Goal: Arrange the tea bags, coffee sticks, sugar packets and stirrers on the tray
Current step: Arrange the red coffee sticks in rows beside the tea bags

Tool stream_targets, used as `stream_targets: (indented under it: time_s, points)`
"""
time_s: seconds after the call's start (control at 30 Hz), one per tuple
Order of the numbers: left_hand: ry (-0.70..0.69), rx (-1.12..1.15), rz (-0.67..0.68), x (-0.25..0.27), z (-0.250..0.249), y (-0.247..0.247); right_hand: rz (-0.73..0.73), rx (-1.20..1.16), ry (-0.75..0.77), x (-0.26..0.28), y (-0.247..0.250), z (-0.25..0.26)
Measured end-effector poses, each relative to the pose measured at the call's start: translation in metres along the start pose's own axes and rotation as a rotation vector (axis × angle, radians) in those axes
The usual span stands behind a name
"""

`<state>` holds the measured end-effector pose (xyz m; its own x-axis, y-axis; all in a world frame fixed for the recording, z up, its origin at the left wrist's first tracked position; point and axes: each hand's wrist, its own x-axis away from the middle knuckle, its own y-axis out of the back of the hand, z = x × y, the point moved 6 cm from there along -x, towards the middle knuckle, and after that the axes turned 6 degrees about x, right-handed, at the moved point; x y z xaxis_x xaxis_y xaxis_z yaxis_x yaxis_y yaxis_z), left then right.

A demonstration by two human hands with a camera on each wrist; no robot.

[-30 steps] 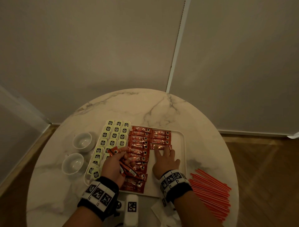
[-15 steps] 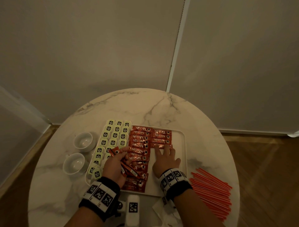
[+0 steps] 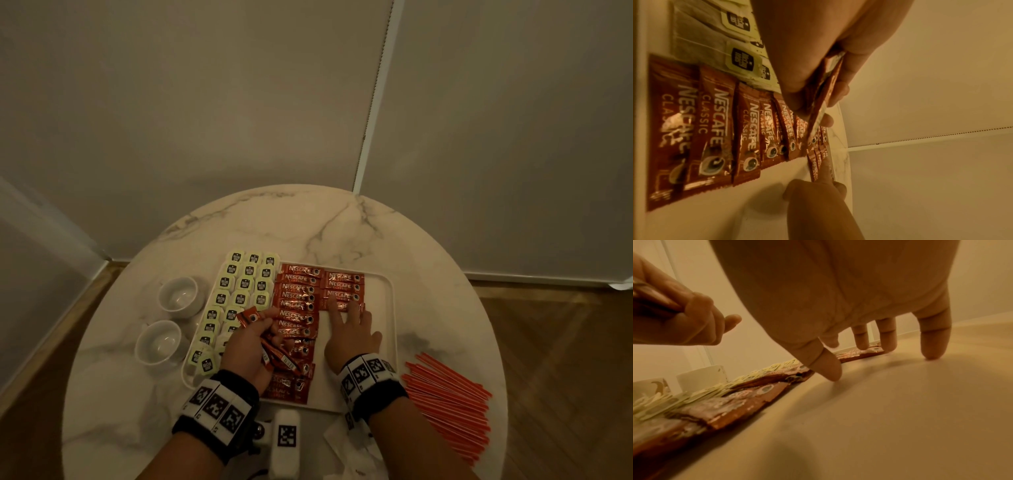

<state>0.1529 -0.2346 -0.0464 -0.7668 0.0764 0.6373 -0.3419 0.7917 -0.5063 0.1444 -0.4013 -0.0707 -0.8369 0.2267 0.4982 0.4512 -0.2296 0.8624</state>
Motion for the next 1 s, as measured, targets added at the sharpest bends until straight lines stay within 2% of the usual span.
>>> stream_targets:
  time_s: [0.1, 0.17, 0.2, 0.27, 0.3, 0.4, 0.5, 0.53, 0.6, 0.67, 0.73, 0.83, 0.9, 1.0]
  points:
    - [0.017, 0.051, 0.041, 0.004, 0.001, -0.007, -0.175, -0.140, 0.056, 0.006, 0.015, 0.002]
    - [0.024, 0.109, 0.078, 0.007, 0.001, -0.015, -0.227, -0.394, 0.126, 0.013, 0.026, 0.004]
    - [0.030, 0.139, 0.094, 0.007, 0.002, -0.019, -0.171, -0.567, 0.158, 0.018, 0.030, 0.007]
    - [0.047, 0.174, 0.132, 0.008, 0.004, -0.027, 0.054, -0.907, 0.198, 0.030, 0.028, 0.015]
    - [0.057, 0.179, 0.151, 0.008, 0.006, -0.030, 0.125, -0.987, 0.218, 0.036, 0.028, 0.019]
    - [0.079, 0.195, 0.198, 0.008, 0.012, -0.038, 0.084, -0.953, 0.286, 0.043, 0.032, 0.020]
    - [0.083, 0.219, 0.261, 0.008, 0.012, -0.044, 0.005, -0.959, 0.258, 0.042, 0.036, 0.008]
    - [0.067, 0.220, 0.254, 0.007, 0.011, -0.044, -0.004, -0.975, 0.232, 0.041, 0.037, 0.001]
    - [0.013, 0.148, 0.148, 0.004, 0.009, -0.036, -0.043, -1.047, 0.178, 0.038, 0.035, -0.013]
    - [-0.042, -0.004, 0.065, 0.006, 0.009, -0.032, -0.223, -1.001, 0.181, 0.036, 0.039, -0.026]
    - [-0.060, -0.134, 0.098, 0.012, 0.014, -0.038, -0.418, -0.901, 0.258, 0.041, 0.047, -0.027]
    - [-0.058, -0.209, 0.170, 0.019, 0.020, -0.051, -0.530, -0.949, 0.374, 0.048, 0.052, -0.020]
    - [-0.081, -0.224, 0.200, 0.019, 0.019, -0.055, -0.537, -0.971, 0.410, 0.049, 0.054, -0.020]
    - [-0.162, -0.297, 0.194, 0.018, 0.012, -0.055, -0.341, -1.197, 0.350, 0.039, 0.047, -0.026]
